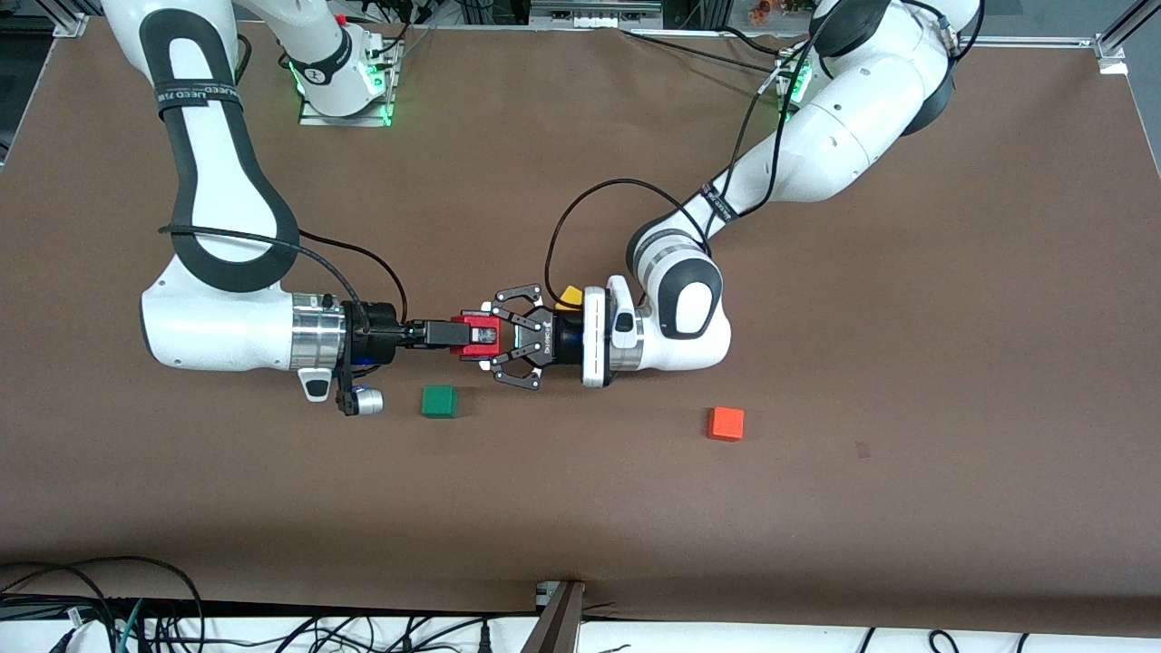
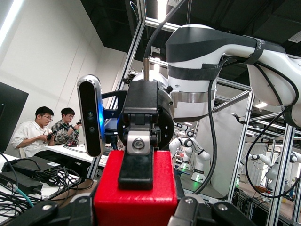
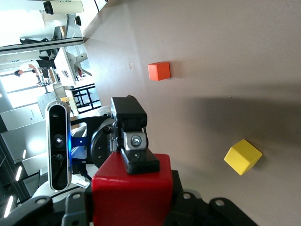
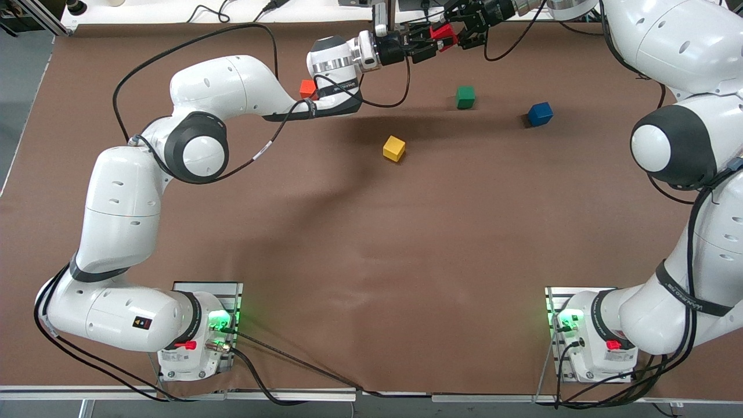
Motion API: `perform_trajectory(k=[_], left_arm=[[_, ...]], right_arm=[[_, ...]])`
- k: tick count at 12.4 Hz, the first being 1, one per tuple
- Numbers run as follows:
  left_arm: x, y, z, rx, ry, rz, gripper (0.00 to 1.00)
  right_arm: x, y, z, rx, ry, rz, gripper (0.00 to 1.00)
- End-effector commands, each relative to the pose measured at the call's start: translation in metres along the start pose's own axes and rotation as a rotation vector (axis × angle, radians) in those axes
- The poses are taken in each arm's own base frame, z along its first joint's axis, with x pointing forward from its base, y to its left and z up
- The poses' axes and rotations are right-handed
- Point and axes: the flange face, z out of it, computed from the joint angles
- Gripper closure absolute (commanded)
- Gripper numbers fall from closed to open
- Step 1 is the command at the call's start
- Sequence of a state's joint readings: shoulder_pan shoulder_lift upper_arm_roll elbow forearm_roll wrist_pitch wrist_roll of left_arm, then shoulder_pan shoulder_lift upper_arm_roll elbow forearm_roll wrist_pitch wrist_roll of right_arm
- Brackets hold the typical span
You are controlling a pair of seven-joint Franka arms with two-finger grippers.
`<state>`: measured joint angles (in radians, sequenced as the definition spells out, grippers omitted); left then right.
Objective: Pass red block to right arm, stack on blue
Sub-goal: 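Open the left gripper and withdraw it while the right gripper carries the cube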
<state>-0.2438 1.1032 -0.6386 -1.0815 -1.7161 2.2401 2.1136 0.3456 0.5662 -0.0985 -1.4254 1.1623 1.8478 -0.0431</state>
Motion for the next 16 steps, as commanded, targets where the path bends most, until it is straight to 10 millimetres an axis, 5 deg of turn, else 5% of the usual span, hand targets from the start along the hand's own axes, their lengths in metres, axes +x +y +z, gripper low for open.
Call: perform_trajectory(k=[1,2,5,7,13,16], left_arm=[[0.001,0.000,0.003,0.034,0.050,-0.054,0.31],[0.002,-0.004,-0.002,0.045,0.071,-0.076,0.00],[-0.003,-0.018,-0.032,0.038,0.091,-0.088,0.00],[-0.008,-0.035,-0.083,-0.011,0.125,-0.081,0.00],[0.035,-0.097,-0.324,-0.154,-0.174,0.109,0.00],[0.042,-0.099,-0.457,-0.231,-0.390,0.126,0.00]], right_arm=[[0.000,-0.001,-0.025,-0.039,0.028,-0.028,1.00],[0.002,-0.002,-0.035,-0.060,0.042,-0.042,1.00],[0.008,0.004,-0.057,-0.122,0.069,-0.065,1.00],[0.013,0.017,-0.082,-0.264,0.075,-0.121,1.00],[0.014,0.087,-0.107,-0.788,-0.058,-0.270,1.00],[0.013,0.120,-0.107,-0.918,-0.085,-0.264,1.00]])
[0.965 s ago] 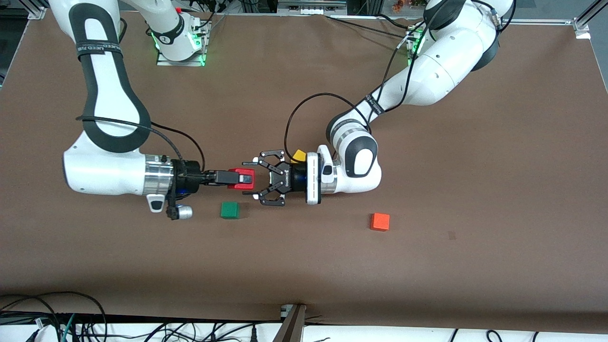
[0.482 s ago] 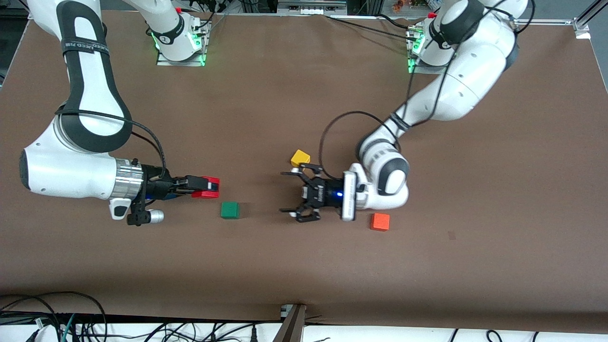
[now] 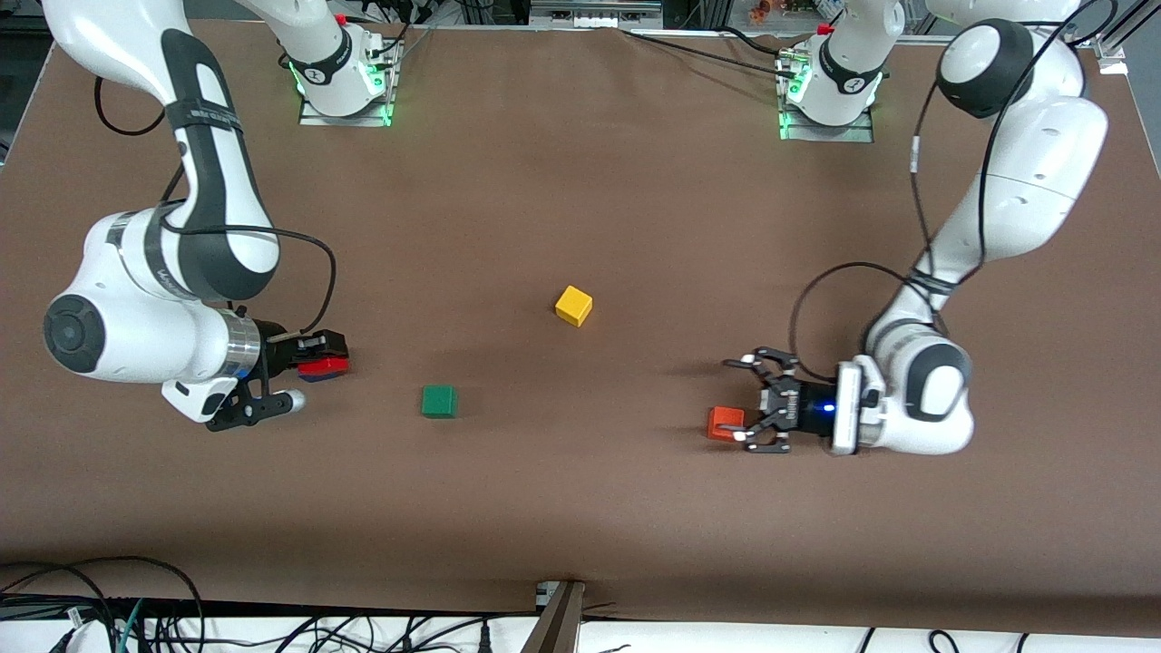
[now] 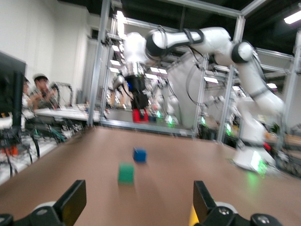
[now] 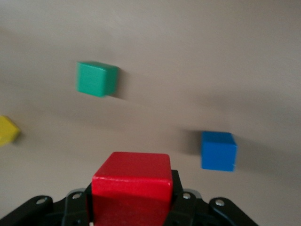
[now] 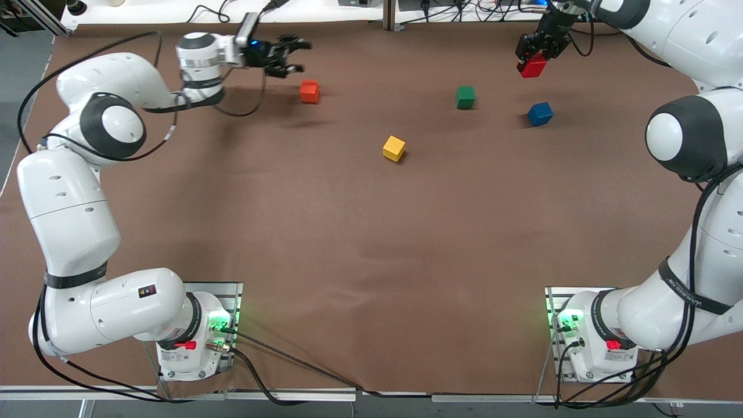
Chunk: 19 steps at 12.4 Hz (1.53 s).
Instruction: Pass red block to right arm, stack on blue
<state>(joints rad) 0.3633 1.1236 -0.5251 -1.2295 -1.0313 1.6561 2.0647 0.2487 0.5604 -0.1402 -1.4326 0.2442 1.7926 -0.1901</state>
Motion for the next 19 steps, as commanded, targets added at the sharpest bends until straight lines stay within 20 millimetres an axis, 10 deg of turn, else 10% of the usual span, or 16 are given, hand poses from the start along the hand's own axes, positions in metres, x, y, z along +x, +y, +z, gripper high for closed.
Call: perform_trajectory(k=[1,7,10,16,19], left_arm=[[-0.009,0.026,-0.095,-0.086,-0.180,-0.014,0.00],[0.023,0.076,-0.286,-0.072,-0.719,-0.111,0.00],[0.091,0.111,-0.367,0.041,-1.019,-0.158,0.00],[0.283,0.159,-0.390,0.219,-1.387,-0.055,0.00],[0.389,0.183,-0.338,0.208,-1.595,0.005,0.00]], right_arm=[[-0.010,0.019,0.015,-0.060,-0.010,-0.002,1.00],[-0.026,0.044,0.067,-0.174,0.111,-0.084,1.00],[-0.033,0.053,0.098,-0.199,0.169,-0.128,1.00],[-0.042,0.059,0.103,-0.196,0.159,-0.138,1.00],[-0.053,0.065,0.102,-0.194,0.151,-0.125,1.00]])
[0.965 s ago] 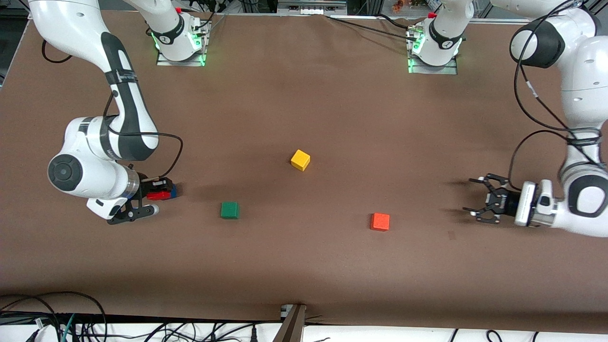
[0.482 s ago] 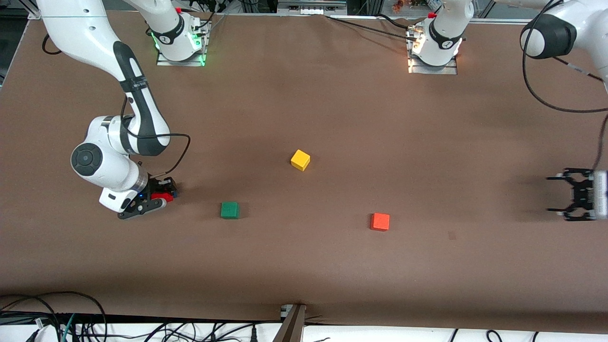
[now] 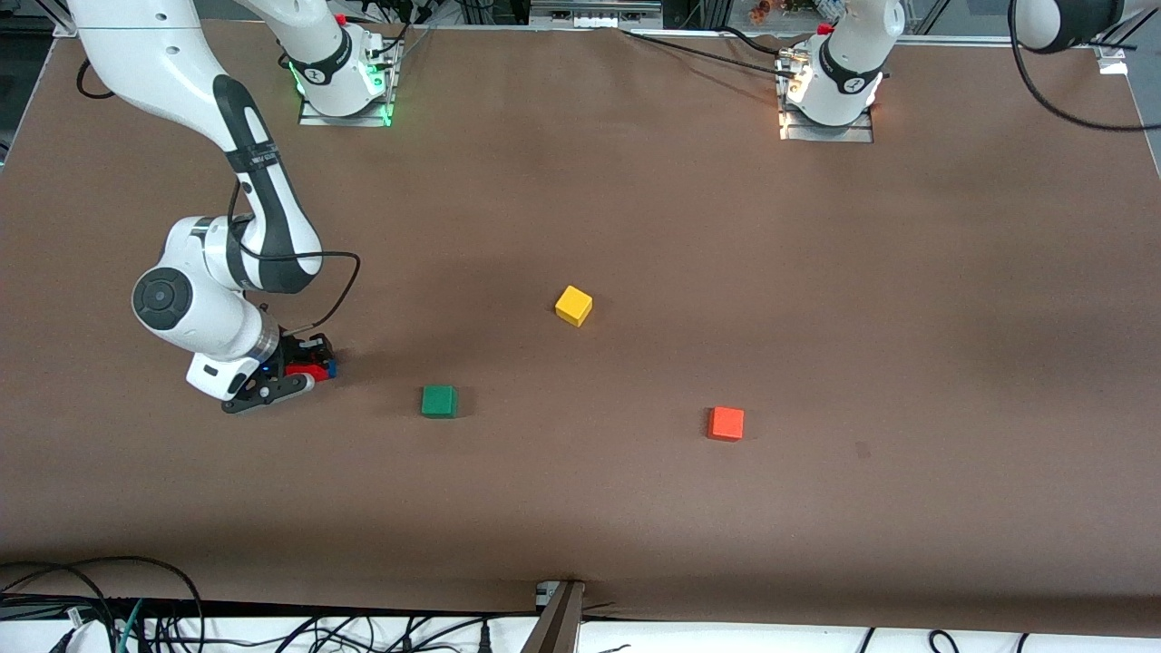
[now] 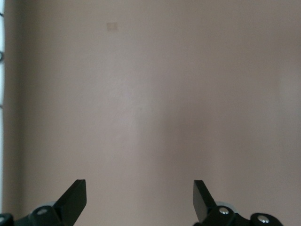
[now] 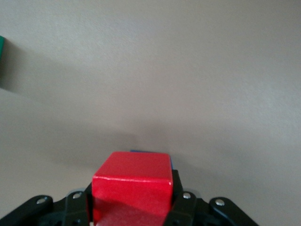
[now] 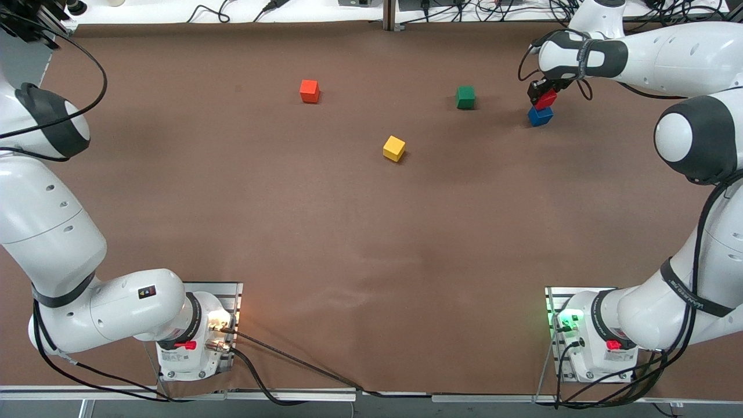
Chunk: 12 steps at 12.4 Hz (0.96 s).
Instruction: Pass red block to right arm, stack on blue
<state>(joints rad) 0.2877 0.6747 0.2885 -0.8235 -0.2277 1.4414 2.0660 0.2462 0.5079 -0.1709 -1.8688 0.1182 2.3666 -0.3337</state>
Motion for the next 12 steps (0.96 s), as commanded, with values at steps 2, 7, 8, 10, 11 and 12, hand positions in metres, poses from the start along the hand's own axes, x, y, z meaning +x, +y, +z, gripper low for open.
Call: perform_trajectory(k=[2,7,8,10,11,12], left_arm=[[0.086,0.025,-0.099,0.020,-0.166,0.041,0.00],[0.240,0.066,-0.154,-0.053,-0.258,-0.297,0.00],[0.266,0.069,-0.152,-0.066,-0.278,-0.383,0.00],[0.296,0.081,-0.149,-0.081,-0.289,-0.735,0.00],[0.316,0.085,-0.145,-0.081,-0.293,-0.870,0.00],[0.336,0.091,-0.139,-0.091,-0.296,-0.948,0.00]], right_arm=[[-0.017,0.001,-0.005,0.003,-0.007,-0.013,1.00],[-0.021,0.002,0.003,0.005,-0.018,-0.009,1.00],[-0.021,0.002,0.004,0.006,-0.021,-0.009,1.00],[-0.023,0.002,0.006,0.007,-0.025,-0.009,1.00],[-0.023,0.002,0.006,0.007,-0.025,-0.009,1.00],[-0.023,0.001,0.007,0.007,-0.027,-0.009,1.00]])
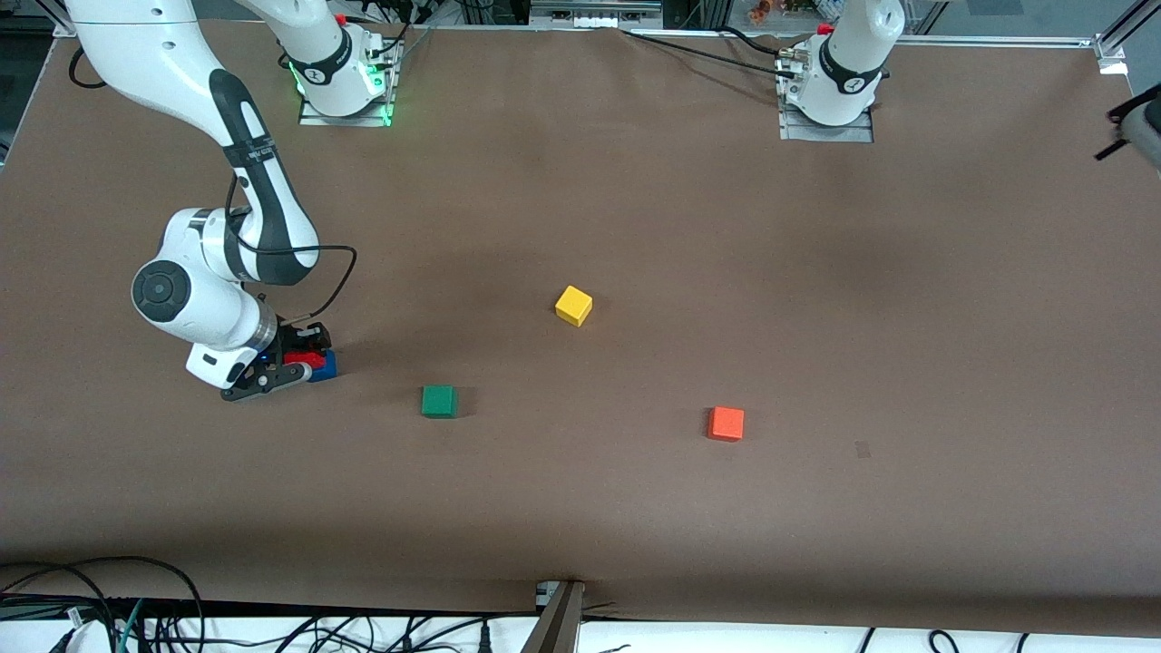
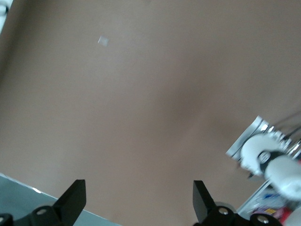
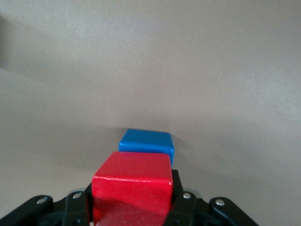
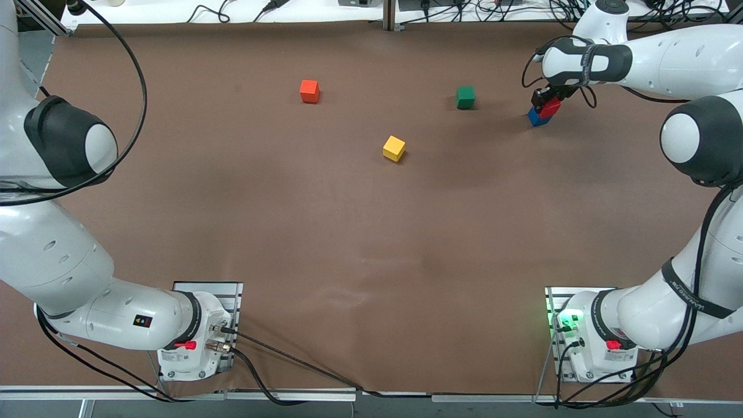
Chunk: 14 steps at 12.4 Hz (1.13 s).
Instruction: Pass red block to right arm, stack on blue
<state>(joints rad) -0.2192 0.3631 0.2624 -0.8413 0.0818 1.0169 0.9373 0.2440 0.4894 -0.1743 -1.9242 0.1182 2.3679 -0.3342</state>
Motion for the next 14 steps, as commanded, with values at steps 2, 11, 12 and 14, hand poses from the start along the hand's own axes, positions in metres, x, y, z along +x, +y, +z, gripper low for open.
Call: perform_trajectory(k=[2,11,12,14], left_arm=[[0.022,0.042,0.018,-0.043,-0.034,-0.328,0.00],[0.041,0.030,0.109,-0.137,0.038,-0.605,0.00],[0.041,0.035,0.116,-0.139,0.042,-0.722,0.00],[0.045,0.036,0.123,-0.154,0.040,-1.024,0.00]], right_arm=[[-0.006,0.002,-0.001,-0.003,0.003,-0.017,1.00],[0.032,0.008,-0.108,0.051,-0.058,-0.010,0.00],[0.031,0.008,-0.117,0.064,-0.090,-0.011,0.00],[0.030,0.005,-0.144,0.084,-0.137,-0.017,0.00]])
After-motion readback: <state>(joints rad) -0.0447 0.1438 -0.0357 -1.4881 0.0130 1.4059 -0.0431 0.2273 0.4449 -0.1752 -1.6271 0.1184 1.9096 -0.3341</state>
